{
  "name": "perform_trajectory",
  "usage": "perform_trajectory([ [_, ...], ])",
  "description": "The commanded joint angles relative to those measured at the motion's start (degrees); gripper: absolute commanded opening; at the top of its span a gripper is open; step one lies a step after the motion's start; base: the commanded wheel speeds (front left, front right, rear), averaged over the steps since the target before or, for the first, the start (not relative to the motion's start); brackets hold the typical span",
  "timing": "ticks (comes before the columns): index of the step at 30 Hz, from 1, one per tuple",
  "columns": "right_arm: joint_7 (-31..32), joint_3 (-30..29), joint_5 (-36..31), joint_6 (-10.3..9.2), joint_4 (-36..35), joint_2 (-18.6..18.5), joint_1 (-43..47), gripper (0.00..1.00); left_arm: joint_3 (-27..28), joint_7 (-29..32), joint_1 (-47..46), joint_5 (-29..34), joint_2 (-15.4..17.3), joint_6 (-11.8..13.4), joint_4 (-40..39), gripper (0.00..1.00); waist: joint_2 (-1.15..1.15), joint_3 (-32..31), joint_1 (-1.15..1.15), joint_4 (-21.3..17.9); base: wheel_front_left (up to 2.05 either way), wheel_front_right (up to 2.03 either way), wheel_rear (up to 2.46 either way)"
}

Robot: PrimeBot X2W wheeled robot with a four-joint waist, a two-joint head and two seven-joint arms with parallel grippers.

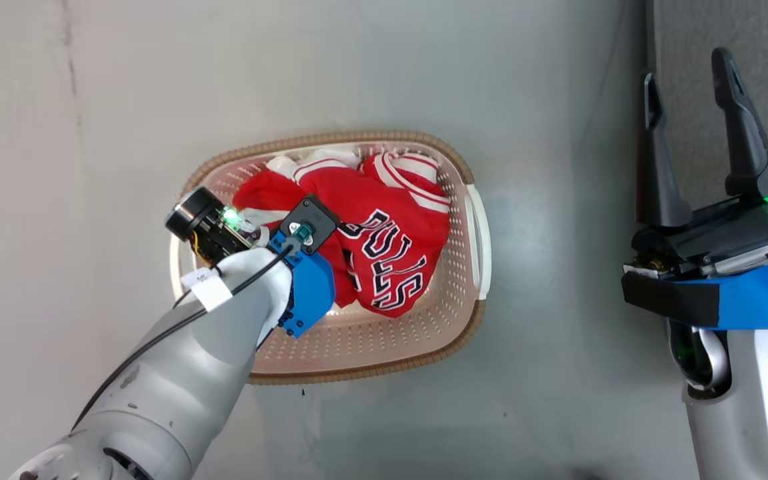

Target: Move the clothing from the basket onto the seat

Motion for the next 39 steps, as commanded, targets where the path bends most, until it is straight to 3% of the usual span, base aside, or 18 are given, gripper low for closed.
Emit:
perform_trajectory([
  [1,-0.18,0.04,0.08,0.03,0.35,-0.05,0.91,1.0,0.23,-0.79,0.74,-0.63,-0.2,-0.01,-0.6,0.0,0.0,-2.94,0.0,0.79,0.0,0.0,0.0],
  [9,-0.18,-0.15,0.48,0.03,1.62,0.29,3.13,1.0,1.84,-2.04,4.3,-2.49,-0.23,0.63,-4.3,0.0,0.0,-9.92,0.0,1.65,0.0,0.0,0.0],
  [18,-0.18,-0.4,0.57,0.03,2.76,0.54,5.53,1.0,6.18,-2.06,8.85,-2.1,2.87,2.95,-14.94,0.0,0.0,-16.01,0.0,2.77,0.0,0.0,0.0],
  [33,-0.18,-0.79,0.83,0.03,4.5,1.51,10.35,1.0,15.32,-2.02,15.73,2.47,6.79,5.63,-34.13,0.0,0.0,-26.3,0.0,4.31,0.0,0.0,0.0],
  [39,-0.18,-0.54,0.96,0.03,4.9,1.99,11.48,1.0,17.48,-2.02,15.59,4.75,7.07,5.63,-40.73,0.0,0.0,-29.54,0.0,4.42,0.0,0.0,0.0],
])
